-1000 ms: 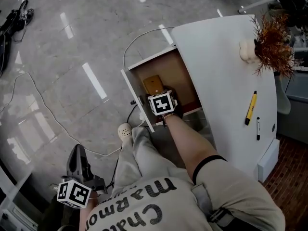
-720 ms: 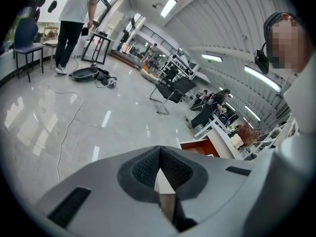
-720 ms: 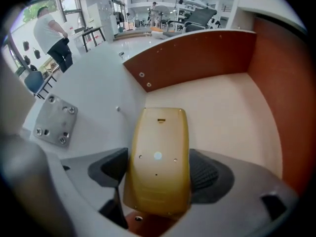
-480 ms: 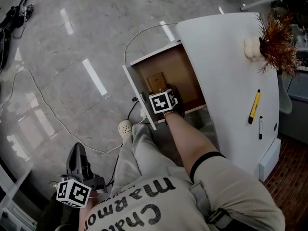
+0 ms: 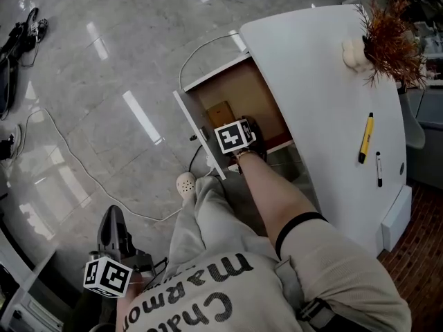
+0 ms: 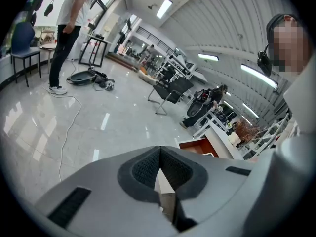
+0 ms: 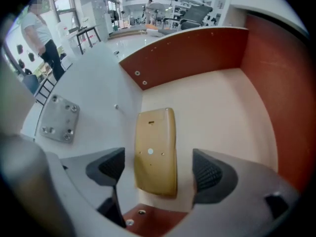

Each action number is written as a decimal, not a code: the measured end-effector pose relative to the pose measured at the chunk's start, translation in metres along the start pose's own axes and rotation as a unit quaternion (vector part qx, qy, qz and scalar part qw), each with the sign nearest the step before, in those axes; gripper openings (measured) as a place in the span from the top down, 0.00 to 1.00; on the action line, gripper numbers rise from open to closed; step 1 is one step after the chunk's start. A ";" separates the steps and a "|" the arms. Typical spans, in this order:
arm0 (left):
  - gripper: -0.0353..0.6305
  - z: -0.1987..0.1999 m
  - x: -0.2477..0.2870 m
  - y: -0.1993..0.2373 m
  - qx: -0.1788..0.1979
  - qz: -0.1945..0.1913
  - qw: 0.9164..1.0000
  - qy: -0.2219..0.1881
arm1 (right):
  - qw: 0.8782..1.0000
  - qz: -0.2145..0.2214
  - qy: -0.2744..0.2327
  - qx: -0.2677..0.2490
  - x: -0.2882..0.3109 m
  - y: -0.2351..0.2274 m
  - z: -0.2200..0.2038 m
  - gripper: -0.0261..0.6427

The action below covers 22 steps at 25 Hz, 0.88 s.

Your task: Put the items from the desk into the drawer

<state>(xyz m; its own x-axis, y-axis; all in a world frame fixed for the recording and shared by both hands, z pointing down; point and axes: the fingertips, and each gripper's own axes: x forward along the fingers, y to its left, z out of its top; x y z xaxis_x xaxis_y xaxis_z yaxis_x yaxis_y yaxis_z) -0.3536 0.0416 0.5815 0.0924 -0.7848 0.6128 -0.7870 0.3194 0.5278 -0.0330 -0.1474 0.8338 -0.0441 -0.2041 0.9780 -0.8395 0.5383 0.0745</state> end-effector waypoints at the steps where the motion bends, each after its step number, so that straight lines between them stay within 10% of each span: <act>1: 0.94 0.001 -0.001 -0.004 0.000 -0.005 1.000 -0.001 | 1.000 0.011 -0.010 0.014 -0.007 0.001 0.003 0.31; 8: 0.94 0.027 -0.016 -0.071 0.022 -0.062 0.998 -0.009 | 0.970 0.133 -0.162 0.120 -0.151 0.037 0.036 0.42; 17: 0.94 0.086 -0.013 -0.215 0.098 -0.214 0.971 -0.048 | 0.850 0.223 -0.386 0.280 -0.377 -0.010 0.064 0.55; 22: 0.94 0.071 -0.003 -0.293 0.127 -0.298 0.946 -0.028 | 0.785 0.198 -0.491 0.321 -0.466 -0.064 0.041 0.60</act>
<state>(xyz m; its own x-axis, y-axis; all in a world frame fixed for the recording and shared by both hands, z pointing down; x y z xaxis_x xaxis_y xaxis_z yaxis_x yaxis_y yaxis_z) -0.1671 -0.0877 0.3832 0.5383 -0.8147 0.2156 -0.7277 -0.3203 0.6065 0.0192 -0.1207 0.3650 -0.5023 -0.8269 0.2528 -0.7399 0.2597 -0.6205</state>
